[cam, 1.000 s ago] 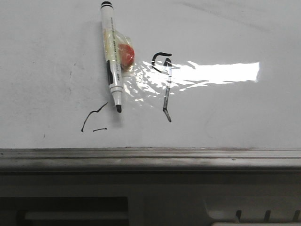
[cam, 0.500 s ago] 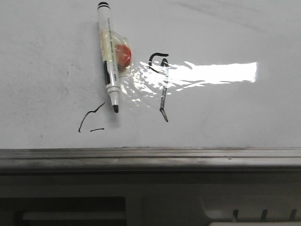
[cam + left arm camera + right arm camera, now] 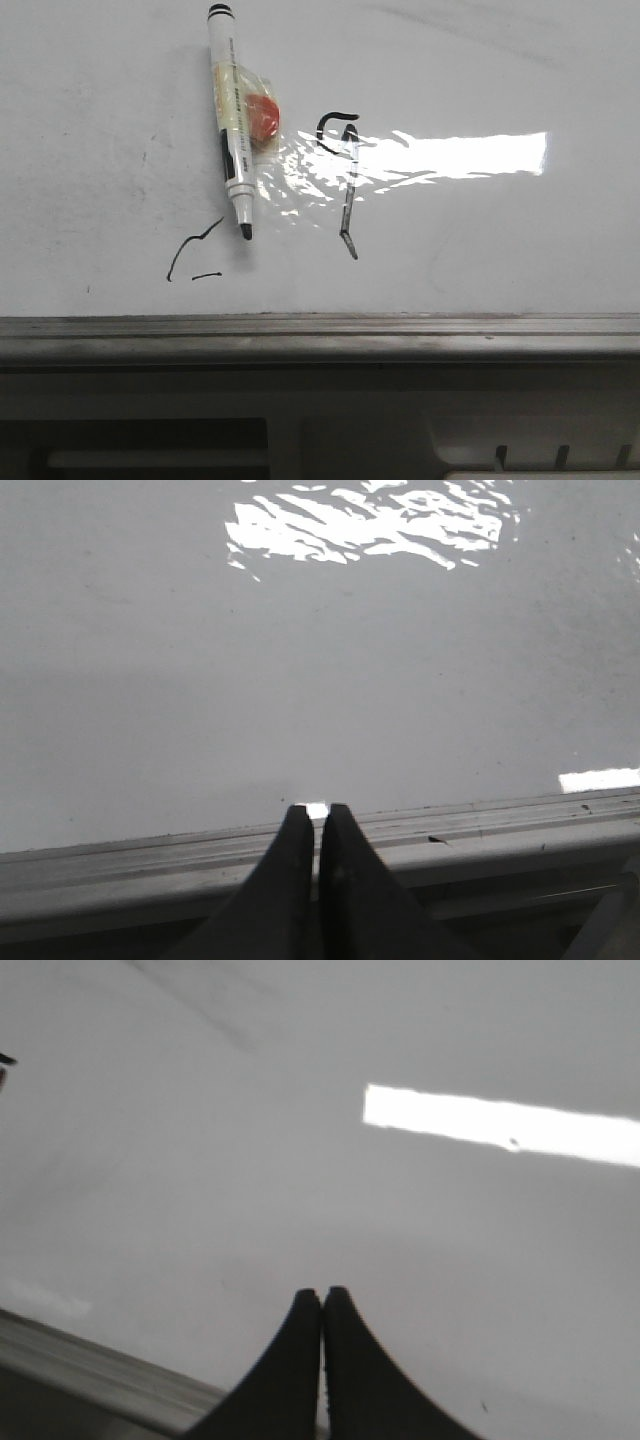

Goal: Write number 9 on whiteboard

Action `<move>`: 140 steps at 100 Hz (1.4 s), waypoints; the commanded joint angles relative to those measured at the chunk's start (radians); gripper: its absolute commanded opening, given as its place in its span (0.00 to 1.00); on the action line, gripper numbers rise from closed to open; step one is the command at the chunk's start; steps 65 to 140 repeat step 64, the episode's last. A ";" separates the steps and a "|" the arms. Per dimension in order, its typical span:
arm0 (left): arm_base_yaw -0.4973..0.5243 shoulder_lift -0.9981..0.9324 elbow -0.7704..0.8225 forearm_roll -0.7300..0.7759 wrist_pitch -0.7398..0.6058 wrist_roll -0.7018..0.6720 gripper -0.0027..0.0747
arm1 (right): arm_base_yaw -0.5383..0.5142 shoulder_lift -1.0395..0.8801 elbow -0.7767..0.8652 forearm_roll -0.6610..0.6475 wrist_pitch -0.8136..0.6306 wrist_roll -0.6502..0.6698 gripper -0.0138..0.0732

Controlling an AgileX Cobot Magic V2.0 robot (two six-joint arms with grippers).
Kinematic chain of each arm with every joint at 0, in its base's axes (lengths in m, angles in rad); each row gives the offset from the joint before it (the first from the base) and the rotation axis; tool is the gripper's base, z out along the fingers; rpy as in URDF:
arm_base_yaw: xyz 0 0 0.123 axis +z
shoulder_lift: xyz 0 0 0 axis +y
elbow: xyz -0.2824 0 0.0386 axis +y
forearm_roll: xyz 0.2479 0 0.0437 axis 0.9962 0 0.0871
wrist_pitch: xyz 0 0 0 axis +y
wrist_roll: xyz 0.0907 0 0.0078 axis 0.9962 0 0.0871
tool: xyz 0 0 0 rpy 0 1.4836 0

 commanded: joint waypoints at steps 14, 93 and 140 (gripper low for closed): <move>0.001 -0.024 0.040 -0.001 -0.055 -0.012 0.01 | -0.038 -0.071 0.024 -0.108 0.208 0.028 0.10; 0.001 -0.024 0.040 -0.001 -0.055 -0.012 0.01 | -0.038 -0.075 0.024 -0.108 0.191 0.028 0.10; 0.001 -0.024 0.040 -0.001 -0.055 -0.012 0.01 | -0.038 -0.075 0.024 -0.108 0.191 0.028 0.10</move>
